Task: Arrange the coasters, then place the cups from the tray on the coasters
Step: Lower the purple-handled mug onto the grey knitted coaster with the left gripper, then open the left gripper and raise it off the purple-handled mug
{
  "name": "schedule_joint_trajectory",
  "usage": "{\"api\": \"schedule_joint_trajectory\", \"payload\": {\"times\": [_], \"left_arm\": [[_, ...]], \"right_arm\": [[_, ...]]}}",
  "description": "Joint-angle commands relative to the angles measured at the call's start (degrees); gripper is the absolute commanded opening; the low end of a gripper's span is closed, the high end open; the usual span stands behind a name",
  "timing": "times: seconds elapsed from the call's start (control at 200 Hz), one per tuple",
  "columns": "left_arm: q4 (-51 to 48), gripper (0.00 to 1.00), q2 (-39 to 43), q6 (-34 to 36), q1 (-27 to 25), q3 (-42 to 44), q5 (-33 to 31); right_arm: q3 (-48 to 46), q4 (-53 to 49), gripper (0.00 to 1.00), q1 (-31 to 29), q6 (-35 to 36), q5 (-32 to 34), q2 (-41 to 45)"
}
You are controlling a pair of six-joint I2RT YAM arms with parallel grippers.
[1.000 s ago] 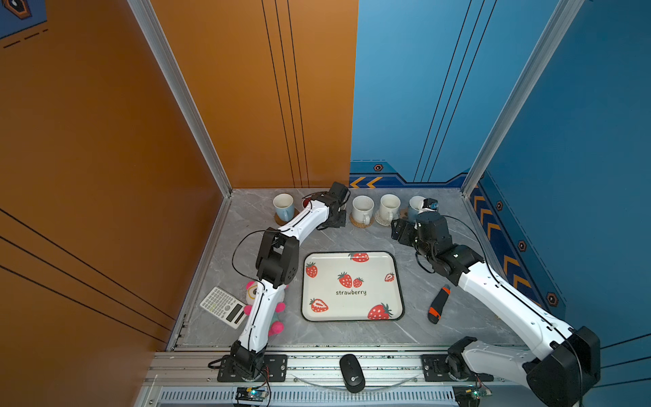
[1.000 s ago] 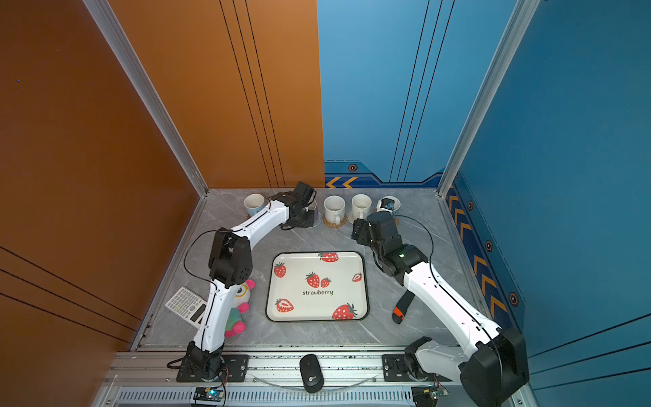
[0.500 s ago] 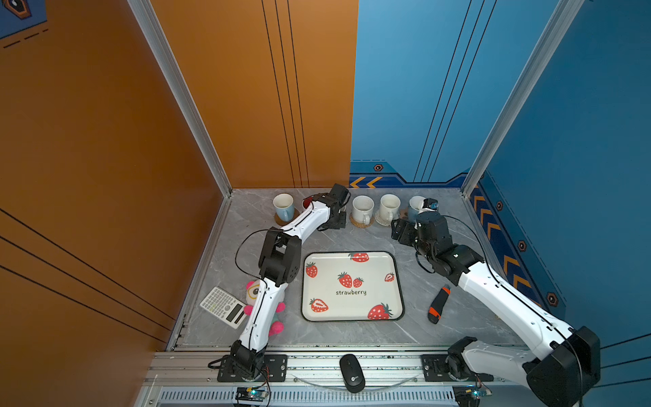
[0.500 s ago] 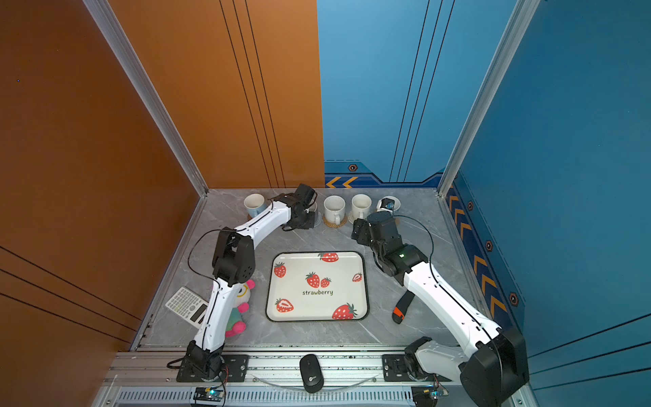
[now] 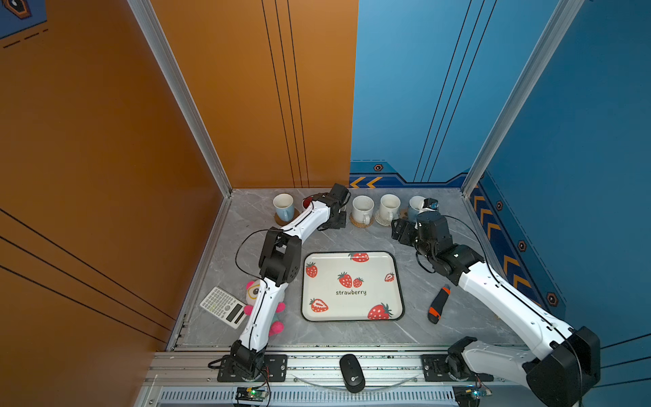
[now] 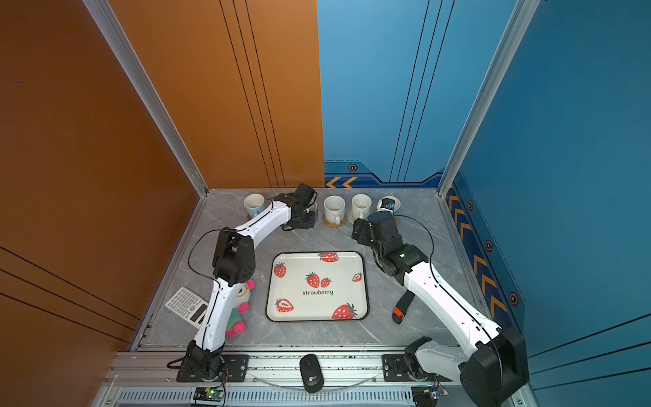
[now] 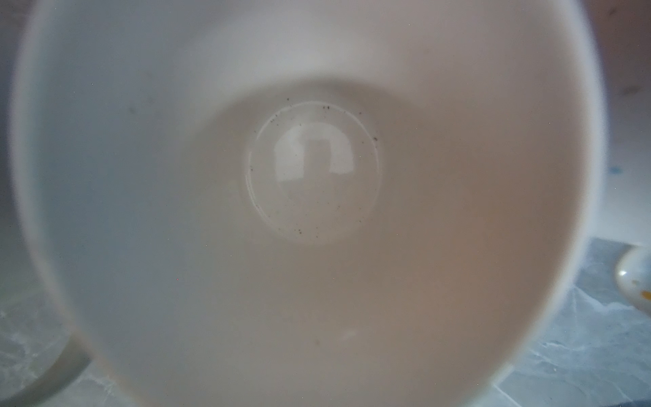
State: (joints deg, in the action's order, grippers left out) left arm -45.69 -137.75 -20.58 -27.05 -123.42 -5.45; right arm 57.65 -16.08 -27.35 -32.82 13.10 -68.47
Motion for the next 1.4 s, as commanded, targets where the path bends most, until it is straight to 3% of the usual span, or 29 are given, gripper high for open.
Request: {"api": "schedule_joint_trajectory", "payload": {"times": [0.0,0.616,0.891,1.392], "left_arm": [[0.9,0.02,-0.1,0.0,0.6,-2.6,0.7],[-0.3,0.31,-0.4,0.7,0.6,-3.6,1.6],[-0.6,0.42,3.2,1.1,0.5,-0.8,1.1],[0.1,0.44,17.2,4.1,-2.2,8.7,-0.8]], "right_arm": [[-0.7,-0.4,0.86,0.3,0.6,-0.6,0.4],[-0.8,-0.2,0.86,0.5,0.5,-0.9,0.4],[-0.9,0.4,0.86,0.5,0.3,-1.5,0.5],[-0.9,1.6,0.86,0.4,-0.1,-2.3,-1.6]]}}
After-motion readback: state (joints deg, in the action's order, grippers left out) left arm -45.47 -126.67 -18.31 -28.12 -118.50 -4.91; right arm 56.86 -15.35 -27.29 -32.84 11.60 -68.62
